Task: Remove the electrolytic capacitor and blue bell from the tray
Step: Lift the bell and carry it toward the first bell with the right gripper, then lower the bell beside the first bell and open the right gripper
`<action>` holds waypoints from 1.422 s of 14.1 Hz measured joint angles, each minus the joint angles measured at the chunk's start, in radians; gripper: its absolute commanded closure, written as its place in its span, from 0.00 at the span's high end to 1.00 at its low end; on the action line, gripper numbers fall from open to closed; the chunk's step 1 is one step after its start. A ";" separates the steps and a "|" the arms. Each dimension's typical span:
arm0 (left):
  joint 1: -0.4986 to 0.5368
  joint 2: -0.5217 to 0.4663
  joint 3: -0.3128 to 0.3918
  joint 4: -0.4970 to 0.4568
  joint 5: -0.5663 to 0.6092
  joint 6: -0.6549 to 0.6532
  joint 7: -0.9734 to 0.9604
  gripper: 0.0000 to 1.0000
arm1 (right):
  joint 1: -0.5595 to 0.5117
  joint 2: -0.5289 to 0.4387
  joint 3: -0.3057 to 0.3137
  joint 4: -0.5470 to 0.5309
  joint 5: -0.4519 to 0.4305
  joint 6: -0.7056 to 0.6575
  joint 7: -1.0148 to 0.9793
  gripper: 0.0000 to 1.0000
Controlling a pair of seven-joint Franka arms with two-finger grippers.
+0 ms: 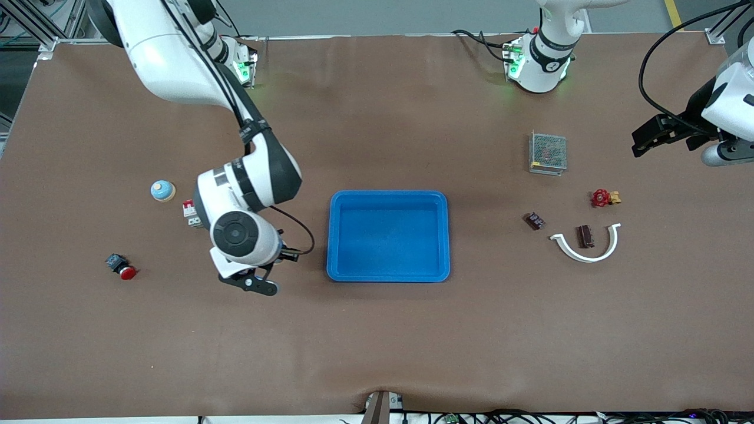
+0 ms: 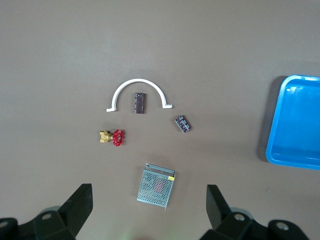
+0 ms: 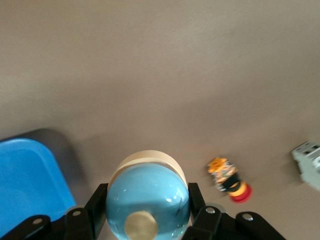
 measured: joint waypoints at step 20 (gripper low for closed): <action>0.000 0.000 0.000 0.000 0.000 0.009 0.000 1.00 | -0.371 -0.316 -0.006 -0.582 -0.033 0.368 -0.530 0.00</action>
